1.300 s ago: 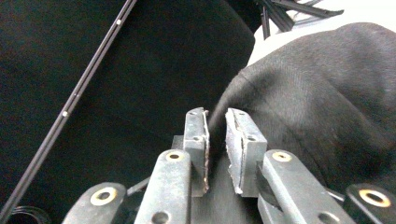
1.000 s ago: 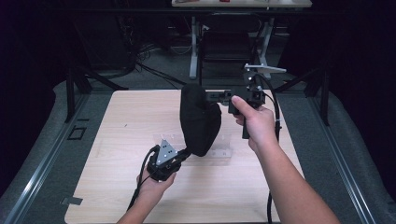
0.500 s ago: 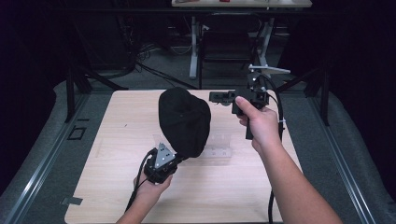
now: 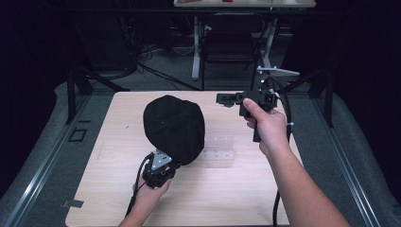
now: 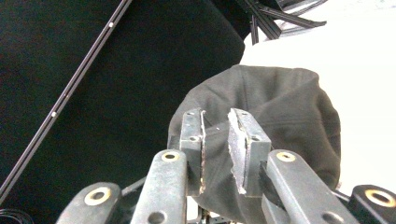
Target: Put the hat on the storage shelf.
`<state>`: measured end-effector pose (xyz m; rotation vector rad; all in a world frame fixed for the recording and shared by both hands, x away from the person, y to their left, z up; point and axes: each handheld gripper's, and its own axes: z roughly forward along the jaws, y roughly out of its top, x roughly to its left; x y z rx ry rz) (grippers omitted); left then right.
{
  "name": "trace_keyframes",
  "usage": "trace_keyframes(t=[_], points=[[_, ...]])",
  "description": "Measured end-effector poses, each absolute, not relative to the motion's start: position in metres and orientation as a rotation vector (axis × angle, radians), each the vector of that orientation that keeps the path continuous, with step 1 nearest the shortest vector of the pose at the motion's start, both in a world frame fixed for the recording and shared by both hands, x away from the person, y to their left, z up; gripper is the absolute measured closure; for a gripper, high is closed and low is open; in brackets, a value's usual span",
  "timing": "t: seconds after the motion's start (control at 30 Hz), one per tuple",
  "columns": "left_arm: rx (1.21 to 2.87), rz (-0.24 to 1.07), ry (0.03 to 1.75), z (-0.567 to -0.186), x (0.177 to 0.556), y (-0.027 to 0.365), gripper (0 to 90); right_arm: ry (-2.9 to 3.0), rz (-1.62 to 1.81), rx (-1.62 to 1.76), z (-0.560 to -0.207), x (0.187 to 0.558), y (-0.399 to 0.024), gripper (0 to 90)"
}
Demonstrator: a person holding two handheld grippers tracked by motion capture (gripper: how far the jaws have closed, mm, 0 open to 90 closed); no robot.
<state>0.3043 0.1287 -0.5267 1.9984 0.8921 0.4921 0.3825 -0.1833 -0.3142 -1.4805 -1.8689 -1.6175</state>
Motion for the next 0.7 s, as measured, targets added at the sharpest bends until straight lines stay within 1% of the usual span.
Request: trace_keyframes(t=[0.17, 0.2, 0.27, 0.4, 0.47, 0.5, 0.7], points=[[1.999, 0.492, 0.897, -0.529, 0.304, 0.132, 81.2, -1.865, -1.614, -1.492, -0.317, 0.382, -0.188, 75.5], [1.985, 0.483, 0.922, -0.53, 0.303, 0.131, 80.6, -1.864, -1.613, -1.493, -0.317, 0.382, -0.188, 75.4], [1.99, 0.491, 0.924, -0.531, 0.303, 0.133, 77.2, -1.865, -1.614, -1.498, -0.317, 0.382, -0.189, 75.4], [1.983, 0.497, 0.944, -0.532, 0.302, 0.136, 67.3, -1.881, -1.61, -1.509, -0.318, 0.381, -0.191, 75.1], [1.988, 0.502, 0.949, -0.531, 0.302, 0.139, 60.6, -1.895, -1.603, -1.516, -0.319, 0.38, -0.192, 74.7], [1.988, 0.504, 0.954, -0.531, 0.302, 0.14, 55.7, -1.911, -1.596, -1.524, -0.32, 0.379, -0.193, 74.6], [1.974, 0.487, 0.972, -0.528, 0.3, 0.151, 47.5, -1.93, -1.589, -1.546, -0.324, 0.375, -0.2, 73.6]])
